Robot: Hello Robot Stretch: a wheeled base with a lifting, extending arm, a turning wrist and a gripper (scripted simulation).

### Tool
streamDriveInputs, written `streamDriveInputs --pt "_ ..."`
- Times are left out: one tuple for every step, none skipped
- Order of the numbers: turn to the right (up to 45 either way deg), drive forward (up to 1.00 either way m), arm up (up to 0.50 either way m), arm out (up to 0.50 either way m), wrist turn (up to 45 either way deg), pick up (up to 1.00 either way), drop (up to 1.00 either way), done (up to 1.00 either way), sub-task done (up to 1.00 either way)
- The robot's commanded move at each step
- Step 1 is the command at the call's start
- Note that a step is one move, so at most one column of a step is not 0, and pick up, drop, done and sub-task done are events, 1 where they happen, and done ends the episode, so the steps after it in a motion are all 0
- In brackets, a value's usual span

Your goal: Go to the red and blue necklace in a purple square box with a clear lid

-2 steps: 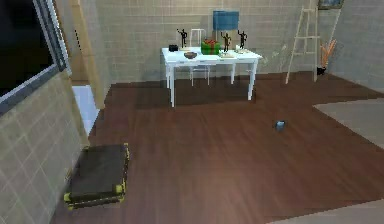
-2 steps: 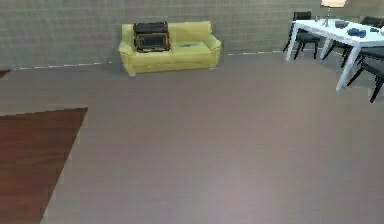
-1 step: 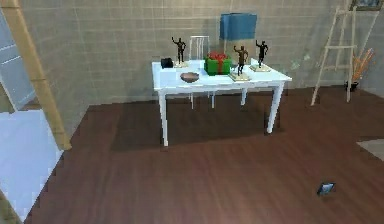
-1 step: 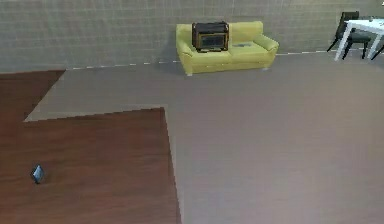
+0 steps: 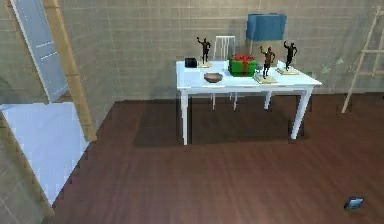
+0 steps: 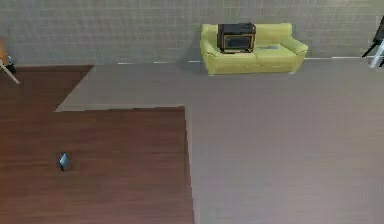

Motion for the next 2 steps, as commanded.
streamDriveInputs --pt "0.0 1.0 0.0 0.0 0.0 0.0 0.0 0.0 0.0" --pt "-21.0 0.0 0.0 0.0 0.0 0.0 0.0 0.0 0.0"
